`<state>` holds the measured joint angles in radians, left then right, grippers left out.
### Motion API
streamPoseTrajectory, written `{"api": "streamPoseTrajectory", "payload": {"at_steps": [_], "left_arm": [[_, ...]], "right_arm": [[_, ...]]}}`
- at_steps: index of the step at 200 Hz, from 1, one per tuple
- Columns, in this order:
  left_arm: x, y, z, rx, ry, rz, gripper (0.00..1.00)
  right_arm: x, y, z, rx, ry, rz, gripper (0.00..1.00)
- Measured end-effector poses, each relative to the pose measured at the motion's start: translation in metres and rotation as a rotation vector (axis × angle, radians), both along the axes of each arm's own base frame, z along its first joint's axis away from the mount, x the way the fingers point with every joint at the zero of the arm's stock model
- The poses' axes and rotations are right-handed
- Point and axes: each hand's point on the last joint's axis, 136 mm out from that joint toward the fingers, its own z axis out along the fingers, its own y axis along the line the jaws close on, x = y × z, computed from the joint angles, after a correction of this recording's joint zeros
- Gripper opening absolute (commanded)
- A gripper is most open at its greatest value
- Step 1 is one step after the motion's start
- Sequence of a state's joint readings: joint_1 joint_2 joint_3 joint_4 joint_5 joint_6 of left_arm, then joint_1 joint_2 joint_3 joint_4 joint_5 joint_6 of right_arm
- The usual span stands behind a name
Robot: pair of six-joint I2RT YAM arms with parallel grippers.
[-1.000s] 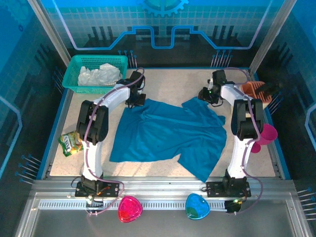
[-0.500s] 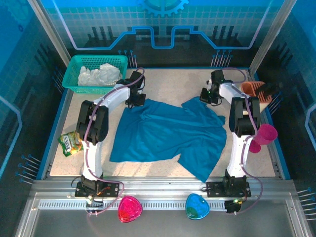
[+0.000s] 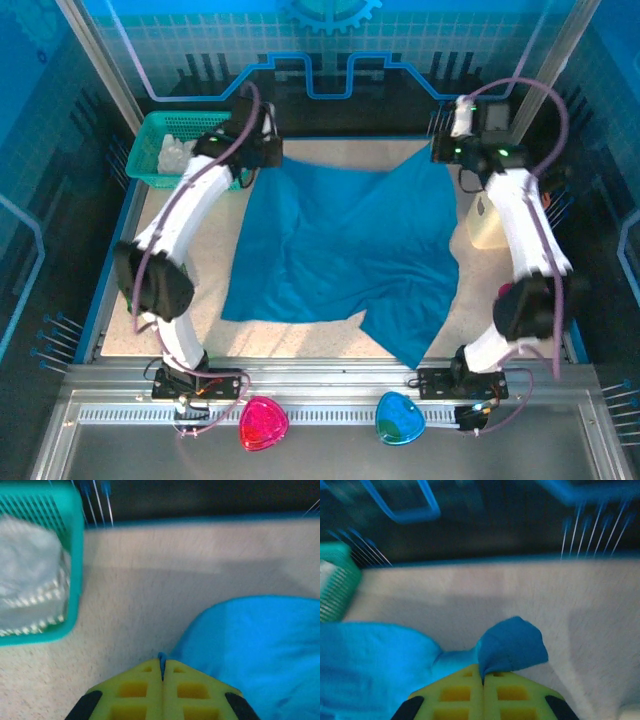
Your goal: Fold and stack the t-shirts
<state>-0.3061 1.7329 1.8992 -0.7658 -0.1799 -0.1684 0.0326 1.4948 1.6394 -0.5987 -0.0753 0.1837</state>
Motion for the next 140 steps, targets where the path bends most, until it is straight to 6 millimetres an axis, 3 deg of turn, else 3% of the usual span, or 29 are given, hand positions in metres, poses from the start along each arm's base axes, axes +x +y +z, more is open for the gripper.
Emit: {"api": "streamPoseTrajectory", "payload": {"at_steps": [24,50,78,105,124,140], "left_arm": [[-0.051,0.016,0.103,-0.083,-0.212,0.010,0.02],[-0.121,0.038,0.175,-0.158,-0.379,0.018,0.02],[-0.197,0.063,0.217,-0.214,-0.513,0.025,0.03],[-0.261,0.087,0.244,-0.249,-0.627,0.047,0.03],[-0.294,0.101,0.263,-0.260,-0.699,0.061,0.05],[-0.310,0.108,0.280,-0.253,-0.753,0.068,0.06]], "right_arm": [[-0.081,-0.003,0.101,-0.092,-0.300,0.033,0.00],[-0.159,-0.006,0.164,-0.174,-0.524,0.050,0.00],[-0.229,-0.005,0.217,-0.219,-0.705,0.063,0.00],[-0.285,-0.006,0.271,-0.241,-0.861,0.054,0.00],[-0.319,-0.008,0.307,-0.256,-0.965,0.042,0.00],[-0.337,-0.009,0.331,-0.273,-1.034,0.030,0.00]]}}
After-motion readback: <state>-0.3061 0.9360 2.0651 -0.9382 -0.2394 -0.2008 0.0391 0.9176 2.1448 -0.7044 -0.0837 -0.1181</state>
